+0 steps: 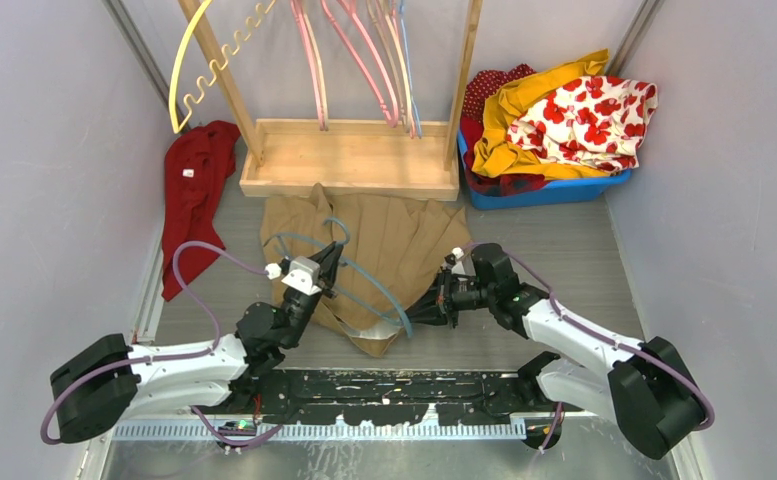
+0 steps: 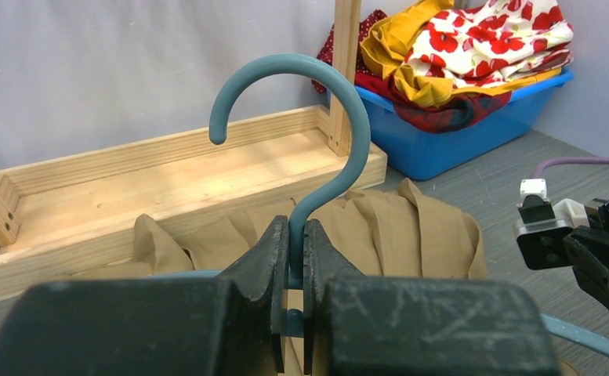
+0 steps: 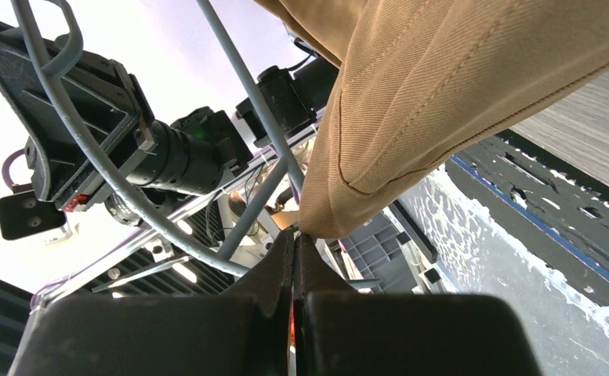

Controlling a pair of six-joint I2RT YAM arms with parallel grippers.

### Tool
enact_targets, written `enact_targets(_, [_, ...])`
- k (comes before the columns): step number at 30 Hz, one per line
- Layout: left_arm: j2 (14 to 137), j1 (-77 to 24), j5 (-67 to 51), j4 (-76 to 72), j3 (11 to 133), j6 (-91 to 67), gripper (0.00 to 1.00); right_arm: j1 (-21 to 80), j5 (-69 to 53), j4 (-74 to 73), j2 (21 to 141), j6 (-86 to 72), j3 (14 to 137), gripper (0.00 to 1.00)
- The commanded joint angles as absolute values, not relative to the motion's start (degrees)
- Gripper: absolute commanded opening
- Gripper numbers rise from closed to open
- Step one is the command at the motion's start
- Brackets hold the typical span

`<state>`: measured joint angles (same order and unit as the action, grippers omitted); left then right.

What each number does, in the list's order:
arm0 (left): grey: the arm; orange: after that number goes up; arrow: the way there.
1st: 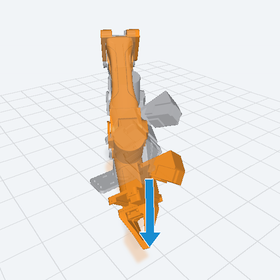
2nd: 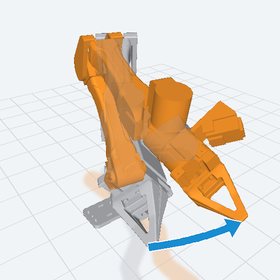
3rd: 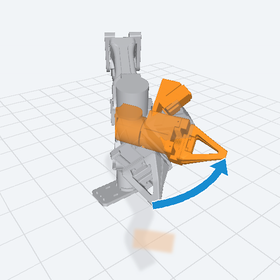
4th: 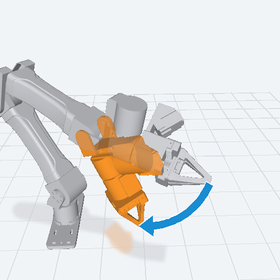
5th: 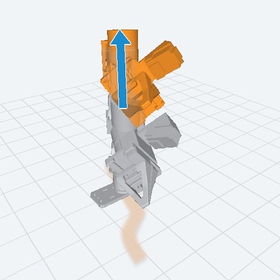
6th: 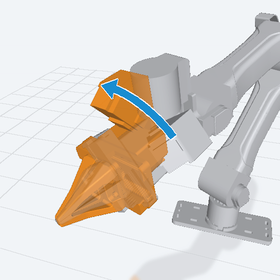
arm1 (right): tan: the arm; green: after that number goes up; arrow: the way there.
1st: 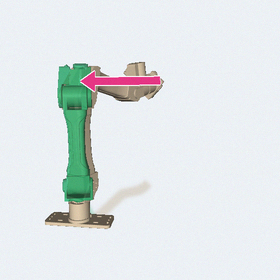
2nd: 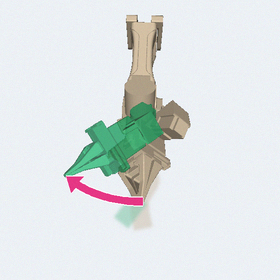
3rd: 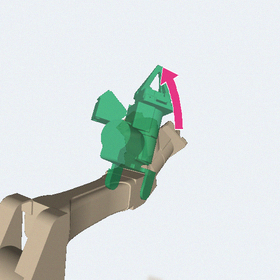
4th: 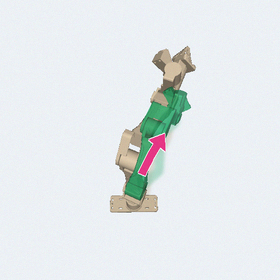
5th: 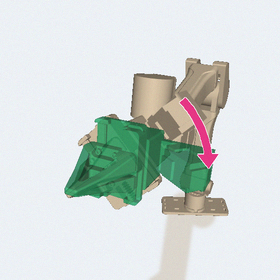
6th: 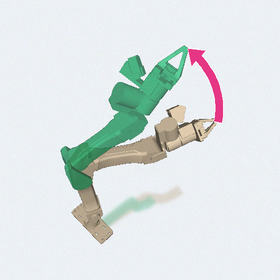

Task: Place the skirt on the hanger
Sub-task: Hang the skirt on the hanger.

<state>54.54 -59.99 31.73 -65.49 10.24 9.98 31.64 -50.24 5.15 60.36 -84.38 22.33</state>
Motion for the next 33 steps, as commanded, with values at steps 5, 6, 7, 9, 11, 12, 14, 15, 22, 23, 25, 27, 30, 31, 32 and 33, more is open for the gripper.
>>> enact_targets(5, [57.8,-59.9,31.4,-69.4,11.7,11.9,0.06,31.4,-53.2,9.0,61.1,-84.9,23.5,0.01])
enact_targets(6, [58.1,-59.9,31.6,-69.4,11.8,11.9,0.06,31.4,-53.2,9.0,61.0,-85.0,23.5,0.01])
enact_targets(7, [58.4,-59.9,31.7,-69.7,11.9,12.0,0.05,31.4,-53.2,8.8,61.0,-84.8,23.6,0.01])
enact_targets(9, [58.5,-59.9,31.7,-70.3,11.9,12.0,0.06,31.3,-53.1,7.8,61.1,-84.0,23.8,0.01])
enact_targets(11, [58.4,-59.9,31.7,-70.4,12.0,11.9,0.05,31.4,-53.0,7.7,61.4,-83.7,23.8,0.01])
enact_targets(12, [58.5,-59.9,31.8,-70.6,12.0,12.0,0.06,31.4,-53.0,7.6,61.6,-83.6,23.8,0.01])
enact_targets(14, [58.7,-59.9,31.9,-71.4,12.2,12.1,0.05,31.3,-52.9,7.4,61.8,-83.1,23.8,0.01])
enact_targets(15, [58.7,-59.9,32.0,-71.6,12.3,12.2,0.05,31.4,-53.1,6.8,61.9,-82.7,23.9,0.01])
enact_targets(22, [56.0,-59.9,31.7,-71.4,11.8,12.5,0.05,31.4,-52.5,4.9,62.9,-80.0,23.3,0.01])
enact_targets(23, [55.5,-59.9,31.8,-71.2,11.6,12.5,0.05,31.4,-52.5,5.1,63.2,-80.0,23.2,0.01])
enact_targets(25, [54.8,-59.9,31.9,-70.5,11.5,12.6,0.05,31.4,-52.6,5.4,63.6,-80.0,23.2,0.01])
enact_targets(27, [54.8,-59.9,32.2,-71.0,11.4,12.8,0.05,31.4,-52.6,5.4,63.9,-79.9,23.6,0.01])
enact_targets(30, [55.8,-59.9,31.8,-71.0,12.0,12.9,0.05,31.4,-52.7,5.4,64.2,-79.9,24.0,0.01])
enact_targets(31, [56.4,-59.9,31.8,-71.2,12.2,13.0,0.05,31.4,-52.8,5.2,64.3,-79.8,24.1,0.01])
enact_targets(32, [57.1,-59.9,31.9,-71.8,12.4,13.2,0.05,31.4,-52.8,4.9,64.2,-79.7,24.3,0.01])
enact_targets(33, [57.7,-59.9,31.9,-72.4,12.5,13.3,0.05,31.4,-52.8,4.7,64.1,-79.7,24.4,0.01])
